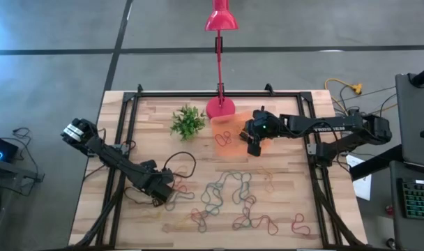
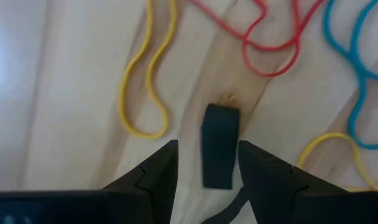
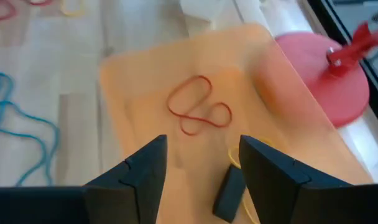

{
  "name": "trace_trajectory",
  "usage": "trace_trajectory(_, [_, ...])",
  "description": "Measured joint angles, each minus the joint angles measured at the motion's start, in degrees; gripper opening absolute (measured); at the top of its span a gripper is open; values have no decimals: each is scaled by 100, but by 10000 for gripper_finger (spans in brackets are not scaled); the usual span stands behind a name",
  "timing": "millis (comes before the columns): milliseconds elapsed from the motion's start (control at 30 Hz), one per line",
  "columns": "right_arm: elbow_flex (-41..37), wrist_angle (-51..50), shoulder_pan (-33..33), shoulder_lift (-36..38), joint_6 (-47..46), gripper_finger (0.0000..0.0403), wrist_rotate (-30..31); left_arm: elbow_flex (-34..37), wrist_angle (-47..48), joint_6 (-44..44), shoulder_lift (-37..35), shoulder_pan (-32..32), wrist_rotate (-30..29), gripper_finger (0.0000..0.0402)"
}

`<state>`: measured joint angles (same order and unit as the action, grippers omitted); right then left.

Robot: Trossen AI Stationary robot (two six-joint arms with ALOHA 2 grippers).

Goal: Pick and place rubber bands into bin
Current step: Put the black rubberband into the orange container

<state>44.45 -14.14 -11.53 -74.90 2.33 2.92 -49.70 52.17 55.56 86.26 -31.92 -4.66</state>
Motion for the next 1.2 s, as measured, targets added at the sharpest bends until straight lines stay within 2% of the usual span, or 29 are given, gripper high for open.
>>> trace_trajectory(233, [0, 143, 366, 274, 50, 186, 2, 189, 28, 99, -4, 0, 42, 151])
trace_trajectory(600, [0, 295, 734, 503, 50, 182, 22, 432, -496, 65, -4, 2, 166, 145])
trace_trajectory(700, [0, 299, 798, 510, 44, 182, 26, 432, -496, 45, -4, 2, 165, 117])
trace_trajectory(900, [0, 296, 992, 510, 35, 172, 144, 432, -508, -237, -4, 4, 131, 12])
trace_trajectory(1067, [0, 295, 1284, 510, 123, 159, 162, 263, -517, -278, -4, 4, 109, 9])
trace_trajectory(1200, [0, 294, 1652, 510, 265, 150, 155, -128, -523, -732, -9, 17, -161, 2])
